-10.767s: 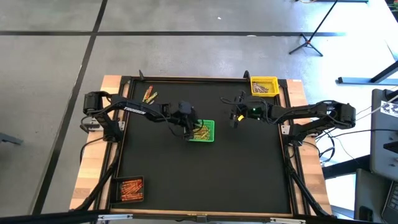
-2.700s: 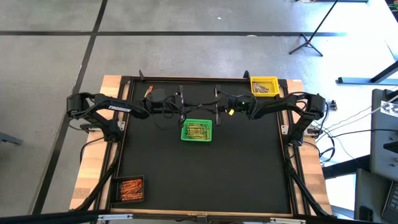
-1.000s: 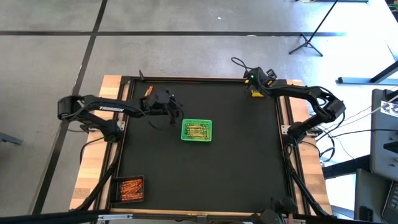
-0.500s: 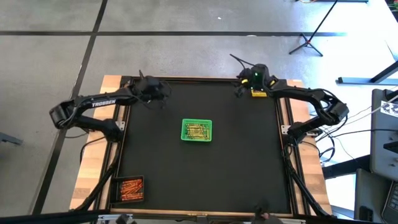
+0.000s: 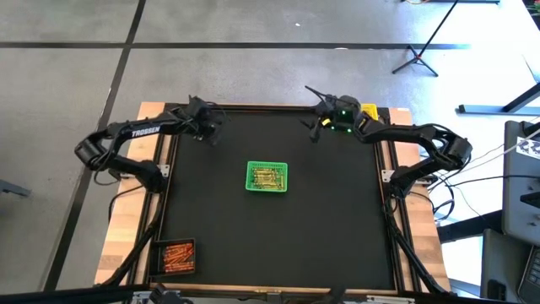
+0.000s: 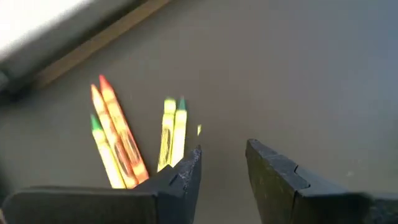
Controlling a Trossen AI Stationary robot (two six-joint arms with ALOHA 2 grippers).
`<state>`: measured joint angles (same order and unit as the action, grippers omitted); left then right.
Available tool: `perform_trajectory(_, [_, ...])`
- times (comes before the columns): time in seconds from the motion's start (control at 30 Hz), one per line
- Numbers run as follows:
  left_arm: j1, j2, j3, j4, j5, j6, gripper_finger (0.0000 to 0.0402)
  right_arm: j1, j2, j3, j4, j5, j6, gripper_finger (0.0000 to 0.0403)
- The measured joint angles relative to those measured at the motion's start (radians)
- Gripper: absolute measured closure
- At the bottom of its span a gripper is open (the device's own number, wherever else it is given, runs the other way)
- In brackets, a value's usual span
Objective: Sort crayons
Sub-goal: Put the green crayon into the green bin
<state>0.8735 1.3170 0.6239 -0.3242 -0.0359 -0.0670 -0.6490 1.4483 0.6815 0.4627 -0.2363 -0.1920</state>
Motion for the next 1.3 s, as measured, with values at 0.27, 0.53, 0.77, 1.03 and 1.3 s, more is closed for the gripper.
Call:
perform_trajectory(0.27, [0.059, 0.086, 0.036, -0.058, 0.031, -0.006, 0.0291, 0.023, 0.003, 0.000, -0.072, 0.000, -0.007, 0.0172])
perform_trajectory(0.53, [0.092, 0.148, 0.044, -0.054, 0.018, 0.050, 0.0291, 0.022, 0.003, 0.000, -0.124, 0.000, -0.023, 0.0172])
perform_trajectory(0.77, [0.107, 0.187, 0.044, -0.027, 0.006, 0.078, 0.0291, 0.022, 0.003, 0.000, -0.124, 0.000, -0.023, 0.0172])
perform_trajectory(1.03, [0.106, 0.201, 0.044, -0.024, 0.111, 0.133, 0.0296, 0.022, 0.003, 0.000, -0.124, 0.000, -0.023, 0.0172])
perform_trajectory(1.3, [0.106, 0.201, 0.044, -0.028, 0.133, 0.183, 0.0342, 0.022, 0.015, 0.000, -0.122, 0.001, -0.023, 0.0172])
